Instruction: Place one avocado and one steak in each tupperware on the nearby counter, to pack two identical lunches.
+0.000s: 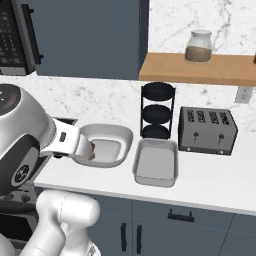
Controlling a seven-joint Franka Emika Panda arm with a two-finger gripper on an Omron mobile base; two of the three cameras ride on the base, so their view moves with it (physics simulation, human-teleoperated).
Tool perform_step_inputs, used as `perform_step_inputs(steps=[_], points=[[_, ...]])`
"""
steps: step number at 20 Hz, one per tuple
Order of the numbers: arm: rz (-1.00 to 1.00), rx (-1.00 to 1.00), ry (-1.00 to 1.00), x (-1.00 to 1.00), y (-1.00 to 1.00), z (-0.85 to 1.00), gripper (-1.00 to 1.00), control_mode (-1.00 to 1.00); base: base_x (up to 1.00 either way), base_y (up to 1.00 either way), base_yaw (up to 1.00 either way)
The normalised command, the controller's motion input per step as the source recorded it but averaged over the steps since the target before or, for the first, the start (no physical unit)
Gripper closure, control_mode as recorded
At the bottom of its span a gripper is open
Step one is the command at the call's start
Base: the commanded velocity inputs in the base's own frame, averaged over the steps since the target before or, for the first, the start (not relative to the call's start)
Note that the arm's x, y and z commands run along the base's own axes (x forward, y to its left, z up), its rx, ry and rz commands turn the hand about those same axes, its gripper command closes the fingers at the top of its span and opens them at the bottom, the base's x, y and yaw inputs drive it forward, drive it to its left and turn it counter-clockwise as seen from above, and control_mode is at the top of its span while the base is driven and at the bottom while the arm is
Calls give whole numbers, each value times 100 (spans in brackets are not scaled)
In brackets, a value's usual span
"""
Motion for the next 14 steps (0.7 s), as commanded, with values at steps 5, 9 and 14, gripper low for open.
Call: perform_step_inputs(steps=[5,9,14], points=[[0,5,0,-10,16,-22,100,-100,-6,4,0],[0,0,-1,3,41,-39,100,-100,0,0,0],[0,0,1,68,36,-30,100,-100,0,0,0]])
